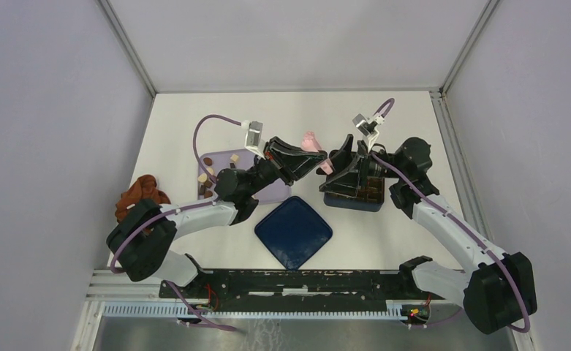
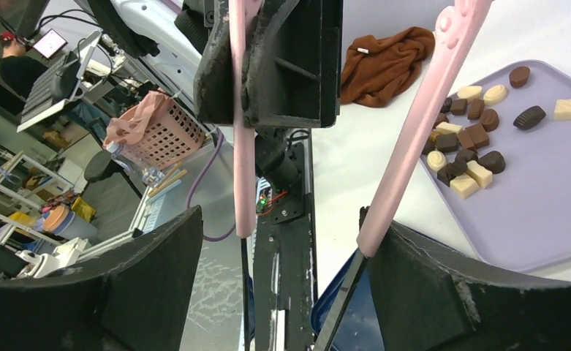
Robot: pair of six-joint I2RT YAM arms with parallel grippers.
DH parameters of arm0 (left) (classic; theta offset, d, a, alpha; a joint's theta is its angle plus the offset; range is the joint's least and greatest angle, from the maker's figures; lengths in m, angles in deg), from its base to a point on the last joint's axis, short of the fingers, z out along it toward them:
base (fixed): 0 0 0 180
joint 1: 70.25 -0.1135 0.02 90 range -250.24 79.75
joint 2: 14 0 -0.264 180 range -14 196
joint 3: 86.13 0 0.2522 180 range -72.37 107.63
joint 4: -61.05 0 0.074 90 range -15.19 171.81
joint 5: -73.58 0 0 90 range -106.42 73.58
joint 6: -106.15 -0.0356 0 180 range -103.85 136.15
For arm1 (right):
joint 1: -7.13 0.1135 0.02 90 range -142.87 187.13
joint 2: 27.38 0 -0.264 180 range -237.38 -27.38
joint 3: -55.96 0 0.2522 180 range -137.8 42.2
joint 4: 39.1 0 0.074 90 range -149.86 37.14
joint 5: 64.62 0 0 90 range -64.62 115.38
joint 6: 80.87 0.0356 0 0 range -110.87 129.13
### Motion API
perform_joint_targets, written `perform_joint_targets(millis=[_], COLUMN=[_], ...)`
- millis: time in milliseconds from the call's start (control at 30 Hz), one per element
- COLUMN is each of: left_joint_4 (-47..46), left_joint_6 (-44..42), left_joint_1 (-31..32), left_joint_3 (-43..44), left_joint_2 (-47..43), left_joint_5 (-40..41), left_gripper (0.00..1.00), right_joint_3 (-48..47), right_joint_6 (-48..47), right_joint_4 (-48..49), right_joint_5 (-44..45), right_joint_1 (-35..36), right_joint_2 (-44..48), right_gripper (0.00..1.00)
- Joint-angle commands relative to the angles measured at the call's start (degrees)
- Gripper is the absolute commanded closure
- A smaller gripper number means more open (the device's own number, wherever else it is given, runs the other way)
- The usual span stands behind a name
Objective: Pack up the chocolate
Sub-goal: Adjust the clamp.
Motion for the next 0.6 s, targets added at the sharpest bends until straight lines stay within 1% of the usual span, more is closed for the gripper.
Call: perform_joint_targets(millis=[0, 100, 267, 567], left_joint_4=[-6.29, -6.46, -6.99, -6.85], left_joint_6=[1.90, 2.08, 2.48, 1.98], left_joint_1=[0.34, 0.34, 0.46, 0.39], left_joint_3=[0.09, 0.07, -0.16, -1.24], left_joint_2=[-0.16, -0.10, 0.03, -0.35], left_joint_5=[2.49, 2.39, 2.24, 3.35], left_gripper=[0.98, 0.98, 0.98, 0.98], right_joint_3=[-0.88, -0.78, -1.47, -3.09], right_joint_6=[4.12, 6.31, 7.43, 6.20], right_joint_4=[5.57, 7.07, 7.91, 7.57], right_joint_5=[0.88, 1.04, 1.53, 1.51], right_joint_1=[0.08, 0.09, 0.12, 0.01], right_joint_2=[-0.11, -1.32, -2.95, -3.63], right_gripper=[0.19, 0.19, 0.14, 0.17])
